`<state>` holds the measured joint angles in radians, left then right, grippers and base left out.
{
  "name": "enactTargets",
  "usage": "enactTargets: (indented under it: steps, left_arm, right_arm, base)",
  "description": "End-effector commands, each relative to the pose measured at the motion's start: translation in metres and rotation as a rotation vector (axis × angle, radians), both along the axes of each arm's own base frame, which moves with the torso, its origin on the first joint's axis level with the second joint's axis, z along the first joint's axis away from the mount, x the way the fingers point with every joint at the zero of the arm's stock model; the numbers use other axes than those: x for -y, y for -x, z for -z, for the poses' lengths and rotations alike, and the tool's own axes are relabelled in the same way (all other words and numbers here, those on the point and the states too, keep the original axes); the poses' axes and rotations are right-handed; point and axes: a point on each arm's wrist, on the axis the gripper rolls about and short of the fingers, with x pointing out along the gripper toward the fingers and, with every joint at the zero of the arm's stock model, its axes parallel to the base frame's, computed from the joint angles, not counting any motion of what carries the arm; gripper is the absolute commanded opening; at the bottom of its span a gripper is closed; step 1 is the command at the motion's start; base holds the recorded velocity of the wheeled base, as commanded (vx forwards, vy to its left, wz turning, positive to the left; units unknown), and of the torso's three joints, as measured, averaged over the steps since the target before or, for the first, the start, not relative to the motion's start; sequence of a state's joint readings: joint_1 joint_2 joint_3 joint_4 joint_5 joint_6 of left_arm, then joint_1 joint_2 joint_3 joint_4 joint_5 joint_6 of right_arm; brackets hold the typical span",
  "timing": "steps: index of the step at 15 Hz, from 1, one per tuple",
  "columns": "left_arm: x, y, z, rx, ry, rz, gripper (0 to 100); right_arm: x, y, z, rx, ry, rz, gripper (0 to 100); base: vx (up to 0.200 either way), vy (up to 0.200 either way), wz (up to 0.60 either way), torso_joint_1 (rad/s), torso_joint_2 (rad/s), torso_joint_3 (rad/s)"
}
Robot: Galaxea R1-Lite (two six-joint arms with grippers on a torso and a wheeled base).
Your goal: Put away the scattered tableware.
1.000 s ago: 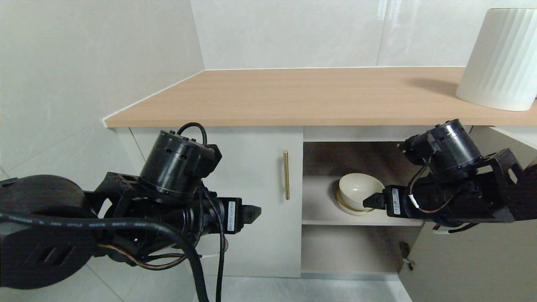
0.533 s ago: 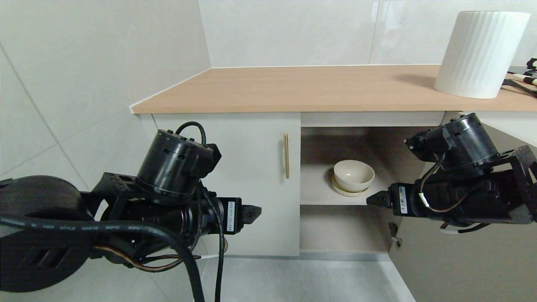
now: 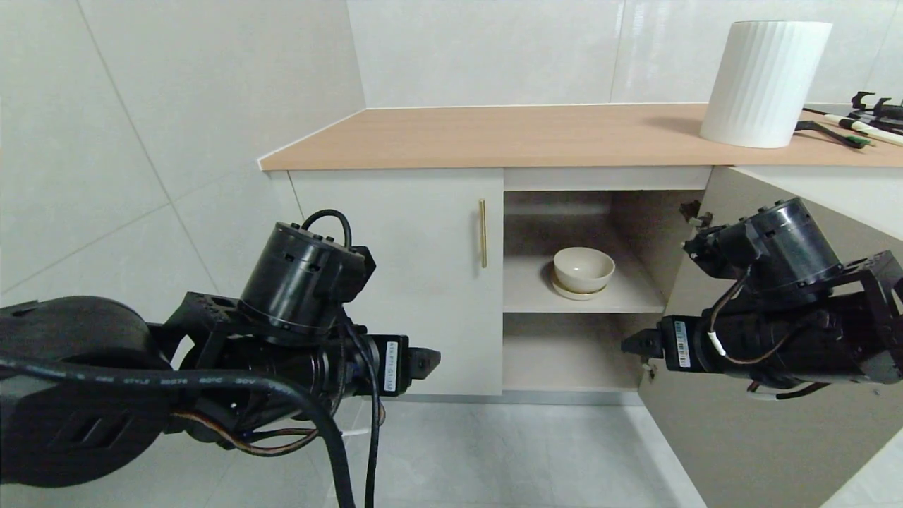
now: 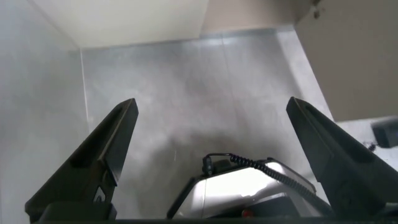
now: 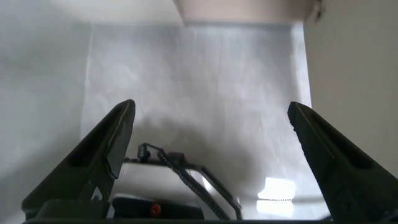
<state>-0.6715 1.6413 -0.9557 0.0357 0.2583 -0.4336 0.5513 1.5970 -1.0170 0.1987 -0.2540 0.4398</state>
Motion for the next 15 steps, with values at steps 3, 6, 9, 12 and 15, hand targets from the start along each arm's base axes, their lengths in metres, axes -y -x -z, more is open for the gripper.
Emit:
enactTargets:
  steps: [3, 6, 9, 12, 15]
  left_arm:
    - [0.000, 0.000, -0.001, 0.003, 0.002, -0.001, 100]
    - [0.000, 0.000, 0.002, -0.006, -0.005, 0.001, 100]
    - [0.001, -0.001, 0.005, -0.012, -0.010, 0.001, 100]
    - [0.002, -0.003, 0.007, -0.019, -0.016, 0.002, 100]
    - [0.004, -0.004, 0.011, -0.028, -0.026, -0.001, 100]
  right_arm:
    - [0.008, 0.020, -0.004, 0.015, -0.007, -0.010, 100]
    - [0.028, 0.051, -0.004, 0.029, -0.013, -0.013, 100]
    - [0.040, 0.071, 0.003, 0.022, -0.006, -0.014, 100]
    - [0.046, 0.077, -0.003, 0.059, 0.010, -0.022, 100]
    - [0.050, 0.079, -0.002, 0.051, 0.042, -0.028, 100]
  base:
    - [-0.067, 0.000, 0.00, 0.004, 0.00, -0.001]
    - [0.000, 0.000, 0.00, 0.000, 0.00, 0.000]
    - [0.000, 0.000, 0.00, 0.000, 0.00, 0.000]
    - [0.000, 0.000, 0.00, 0.000, 0.00, 0.000]
    - [0.000, -0.133, 0.00, -0.002, 0.01, 0.002]
